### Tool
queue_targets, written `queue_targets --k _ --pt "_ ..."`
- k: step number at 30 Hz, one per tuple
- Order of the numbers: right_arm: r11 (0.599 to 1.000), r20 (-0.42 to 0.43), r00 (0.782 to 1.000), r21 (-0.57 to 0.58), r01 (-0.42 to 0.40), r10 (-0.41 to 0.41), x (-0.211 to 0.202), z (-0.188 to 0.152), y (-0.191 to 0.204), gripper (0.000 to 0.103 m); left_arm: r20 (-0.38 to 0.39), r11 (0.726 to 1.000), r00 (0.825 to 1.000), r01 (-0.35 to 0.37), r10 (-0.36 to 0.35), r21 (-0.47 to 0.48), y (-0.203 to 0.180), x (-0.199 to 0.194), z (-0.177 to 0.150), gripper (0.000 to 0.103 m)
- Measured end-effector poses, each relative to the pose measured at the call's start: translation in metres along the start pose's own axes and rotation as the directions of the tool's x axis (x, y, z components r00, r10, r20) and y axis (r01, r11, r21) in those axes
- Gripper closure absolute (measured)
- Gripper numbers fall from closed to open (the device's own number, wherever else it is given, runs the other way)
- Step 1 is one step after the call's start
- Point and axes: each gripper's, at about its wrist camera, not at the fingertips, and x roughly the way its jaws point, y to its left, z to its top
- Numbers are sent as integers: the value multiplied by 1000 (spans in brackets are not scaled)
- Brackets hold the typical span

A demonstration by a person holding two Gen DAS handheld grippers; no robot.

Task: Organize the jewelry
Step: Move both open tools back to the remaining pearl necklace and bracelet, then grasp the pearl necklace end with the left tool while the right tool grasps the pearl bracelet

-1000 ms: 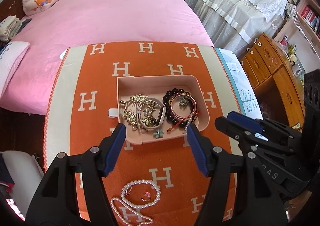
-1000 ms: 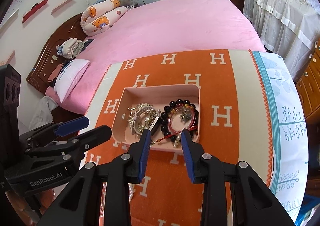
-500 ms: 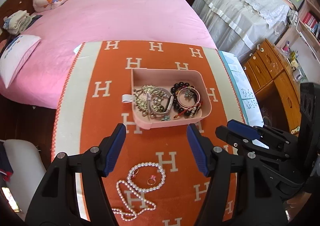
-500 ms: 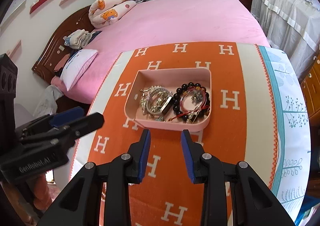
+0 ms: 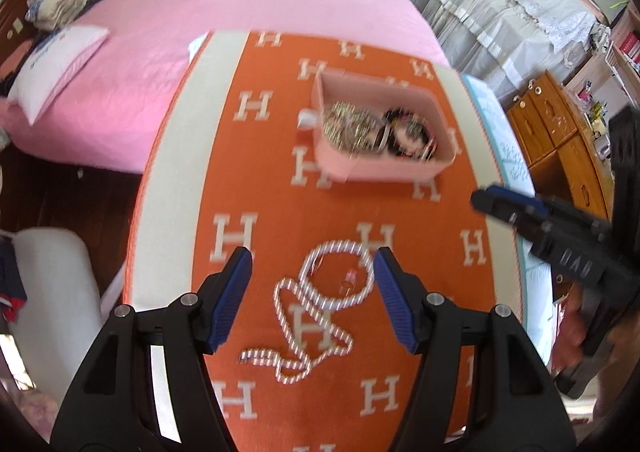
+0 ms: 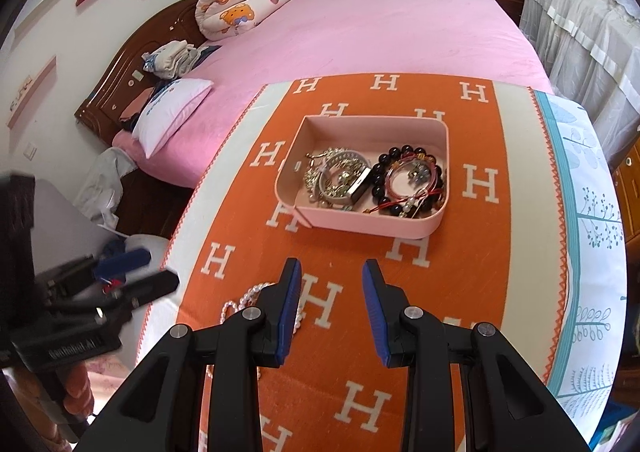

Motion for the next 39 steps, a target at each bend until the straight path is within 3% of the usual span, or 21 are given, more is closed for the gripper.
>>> queue_targets --k 10,15,18,20,31,36,39 --pt "998 -64 998 -66 -22 18 17 -27 20 71 -136 987 991 -34 12 -156 35 29 -77 43" --pt "995 -85 996 -99 -24 15 24 -40 26 71 -158 977 985 -97 67 -189 36 45 -101 43" --pt "992 -96 995 -121 -20 9 28 -46 29 71 -158 968 983 -122 88 -219 37 52 -104 50" --pt "991 -101 995 -129 -19 6 29 -49 29 71 -168 963 982 -130 92 -235 37 58 -105 62" --pt "991 -130 991 -131 -22 5 45 -57 22 71 -216 954 971 -156 101 -258 28 80 -101 78" --pt "993 -146 989 -119 -25 7 55 -58 20 71 -211 947 972 -164 107 -276 25 86 -94 79" --pt "993 -157 988 -119 -26 7 61 -58 22 71 -217 946 966 -193 138 -260 26 88 -94 98"
